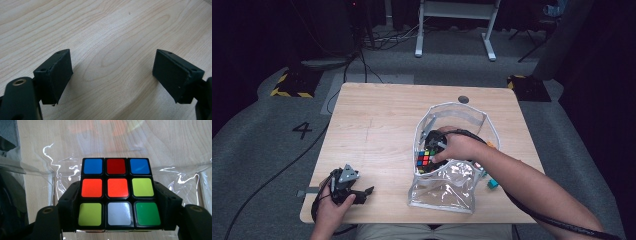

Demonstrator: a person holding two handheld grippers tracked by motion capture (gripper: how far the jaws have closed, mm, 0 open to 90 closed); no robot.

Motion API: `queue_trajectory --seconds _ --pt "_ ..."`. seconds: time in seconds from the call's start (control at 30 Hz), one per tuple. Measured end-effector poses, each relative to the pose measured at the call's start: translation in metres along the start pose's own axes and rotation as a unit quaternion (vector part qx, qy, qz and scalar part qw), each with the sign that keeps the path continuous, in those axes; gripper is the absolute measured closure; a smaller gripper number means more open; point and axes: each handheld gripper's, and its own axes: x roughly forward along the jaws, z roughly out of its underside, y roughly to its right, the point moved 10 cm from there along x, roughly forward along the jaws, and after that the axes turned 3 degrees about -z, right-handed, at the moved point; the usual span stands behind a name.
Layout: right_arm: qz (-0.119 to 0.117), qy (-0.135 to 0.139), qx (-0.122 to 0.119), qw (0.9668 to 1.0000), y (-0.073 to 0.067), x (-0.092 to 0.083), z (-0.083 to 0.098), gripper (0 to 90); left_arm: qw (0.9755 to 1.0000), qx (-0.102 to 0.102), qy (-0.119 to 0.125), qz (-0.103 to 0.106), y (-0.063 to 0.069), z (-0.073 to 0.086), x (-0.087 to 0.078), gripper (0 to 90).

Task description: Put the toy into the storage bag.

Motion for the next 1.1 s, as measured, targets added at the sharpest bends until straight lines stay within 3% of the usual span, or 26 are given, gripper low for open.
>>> queue_trajectory --seconds 0.03,0.2,0.23,0.3,0.33,0.6,0.63,0.67,0.73,0.77,0.83,0.9,1.03,1.1 --pt "0.005 -0.016 0.025 0.9996 -0.002 -0.002 0.004 33.8 1.0000 0.000 0.000 0.001 0.000 0.000 0.000 16.3" --pt "0.000 -0.009 0.014 0.9999 -0.003 -0.001 0.001 33.8 1.0000 -0.001 0.001 0.001 0.000 0.000 0.000 16.3" --pt "0.000 -0.014 0.024 0.9996 -0.004 -0.001 0.002 33.7 1.0000 -0.001 0.001 0.001 0.000 0.000 0.000 16.3" --pt "-0.005 -0.005 0.015 0.9999 -0.004 -0.001 0.000 36.1 1.0000 -0.001 0.001 0.001 0.000 0.000 0.000 16.3" --pt "0.005 0.022 -0.026 0.9994 0.003 0.000 -0.008 36.4 1.0000 -0.001 0.001 0.001 0.000 0.000 0.000 16.2" --pt "0.017 0.018 -0.033 0.9992 0.005 -0.004 -0.008 36.3 1.0000 0.001 0.000 0.001 0.000 0.000 0.000 16.2" --pt "0.005 0.019 -0.034 0.9992 0.002 -0.004 -0.008 36.4 1.0000 0.001 0.000 0.001 0.000 0.000 0.000 16.2" --pt "0.022 0.033 -0.029 0.9988 0.005 -0.012 -0.011 36.4 1.0000 0.000 0.001 0.001 0.000 0.000 0.000 16.2" --pt "0.017 0.035 -0.024 0.9990 0.003 -0.015 -0.012 36.4 1.0000 0.000 0.001 0.001 0.000 0.000 0.000 16.2" --pt "0.018 0.030 0.006 0.9994 -0.001 -0.023 -0.011 36.4 1.0000 0.000 0.001 0.001 0.000 0.000 0.000 16.2" --pt "0.032 0.057 -0.006 0.9978 0.002 -0.040 -0.019 36.4 1.0000 0.000 0.001 0.002 0.000 0.000 0.000 16.0" --pt "0.035 0.063 -0.005 0.9974 0.002 -0.044 -0.020 36.4 1.0000 0.000 0.000 0.003 0.000 0.000 0.000 16.0" --pt "0.053 0.087 0.006 0.9948 0.000 -0.072 -0.020 37.2 1.0000 0.001 0.000 0.003 0.000 0.000 0.000 16.0" --pt "0.057 0.095 0.003 0.9939 0.000 -0.076 -0.021 37.3 1.0000 0.001 0.000 0.003 0.000 0.000 0.000 16.0"
